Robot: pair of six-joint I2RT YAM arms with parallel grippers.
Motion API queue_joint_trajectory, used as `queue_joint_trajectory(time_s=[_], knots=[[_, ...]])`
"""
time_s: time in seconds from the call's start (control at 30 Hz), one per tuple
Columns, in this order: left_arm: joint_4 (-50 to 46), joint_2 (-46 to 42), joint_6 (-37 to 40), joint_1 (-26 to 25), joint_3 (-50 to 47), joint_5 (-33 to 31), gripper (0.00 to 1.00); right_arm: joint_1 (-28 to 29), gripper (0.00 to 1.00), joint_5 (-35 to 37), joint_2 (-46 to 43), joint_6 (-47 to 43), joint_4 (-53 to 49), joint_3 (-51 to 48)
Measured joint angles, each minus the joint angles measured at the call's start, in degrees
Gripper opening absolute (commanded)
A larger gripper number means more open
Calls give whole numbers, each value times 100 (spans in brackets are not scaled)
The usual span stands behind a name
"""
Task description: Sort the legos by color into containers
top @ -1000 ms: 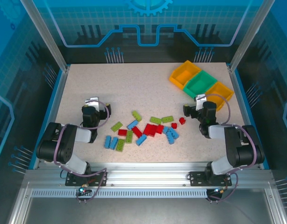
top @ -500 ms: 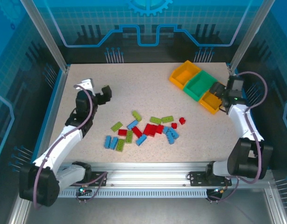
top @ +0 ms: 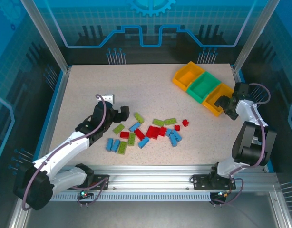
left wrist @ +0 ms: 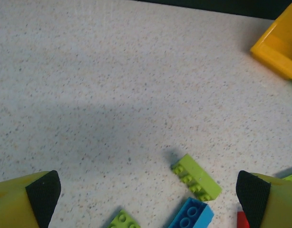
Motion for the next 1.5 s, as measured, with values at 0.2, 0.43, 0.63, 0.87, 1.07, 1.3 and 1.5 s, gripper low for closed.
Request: queue_joint_trajectory(time_s=[0.2,0.43,0.63,0.87,1.07,1.3,1.5], knots=[[-365,-271,-282,0,-297,-101,99,-70,59,42,647,13,-72,382],[-603,-507,-452,0,-361,-175,99,-72,34,153,1375,-48,-151,1021],[-844,-662,-667,-4,-516,-330,99,151,19,442,1615,-308,-175,1318],[-1283,-706,-1010,-4,-529,-546,99,885,12,645,1639,-658,-173,1364],[-1558,-579,-1211,-4,-509,-557,99,1572,14,553,1692,-944,-127,1425],[-1639,-199,-1296,-4,-348,-289,99,2085,14,494,1847,-1338,-4,1602],[-1303,-13,-955,-44,-345,201,99,2446,14,306,1958,-1703,127,1722]])
